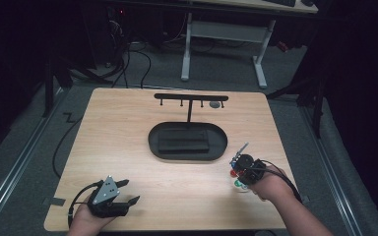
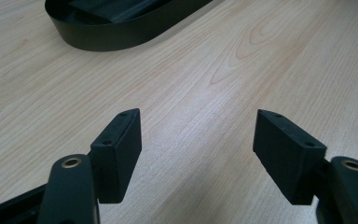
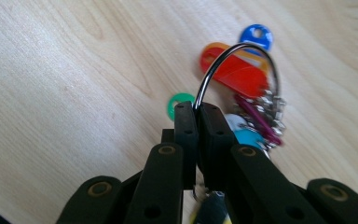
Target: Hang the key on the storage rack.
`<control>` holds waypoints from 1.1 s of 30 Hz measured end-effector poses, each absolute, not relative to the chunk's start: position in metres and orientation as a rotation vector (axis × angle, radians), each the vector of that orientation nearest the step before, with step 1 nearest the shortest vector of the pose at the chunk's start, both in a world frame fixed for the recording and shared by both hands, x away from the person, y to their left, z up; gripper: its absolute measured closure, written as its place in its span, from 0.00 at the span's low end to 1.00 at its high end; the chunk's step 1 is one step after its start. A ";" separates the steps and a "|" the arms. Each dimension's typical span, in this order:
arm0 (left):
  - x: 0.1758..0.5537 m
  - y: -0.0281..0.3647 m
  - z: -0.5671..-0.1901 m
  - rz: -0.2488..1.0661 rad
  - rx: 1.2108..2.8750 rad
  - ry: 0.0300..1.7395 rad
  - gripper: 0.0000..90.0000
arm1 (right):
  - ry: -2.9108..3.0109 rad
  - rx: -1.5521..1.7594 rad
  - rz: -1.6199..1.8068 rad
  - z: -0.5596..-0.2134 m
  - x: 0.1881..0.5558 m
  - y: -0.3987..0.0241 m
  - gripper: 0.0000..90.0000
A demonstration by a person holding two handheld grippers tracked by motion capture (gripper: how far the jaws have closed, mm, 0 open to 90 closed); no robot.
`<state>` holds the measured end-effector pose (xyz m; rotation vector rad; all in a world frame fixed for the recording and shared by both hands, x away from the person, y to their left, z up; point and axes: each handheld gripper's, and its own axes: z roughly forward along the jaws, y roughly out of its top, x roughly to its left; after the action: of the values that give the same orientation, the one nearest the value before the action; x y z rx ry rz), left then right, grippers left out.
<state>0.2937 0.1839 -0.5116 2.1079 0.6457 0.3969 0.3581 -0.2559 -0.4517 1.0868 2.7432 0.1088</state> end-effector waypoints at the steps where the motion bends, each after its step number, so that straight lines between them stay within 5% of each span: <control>1: 0.294 0.184 -0.512 0.398 2.110 0.644 0.37 | 2.722 1.086 0.112 -0.445 0.357 -0.259 0.97; 33: 0.294 0.184 -0.515 0.380 2.123 0.642 0.37 | 2.712 1.140 0.238 -0.349 0.344 -0.285 0.97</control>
<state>0.2942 0.1837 -0.5152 2.1233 0.6419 0.3797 0.3442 -0.2853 -0.3493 1.1397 2.7118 0.2382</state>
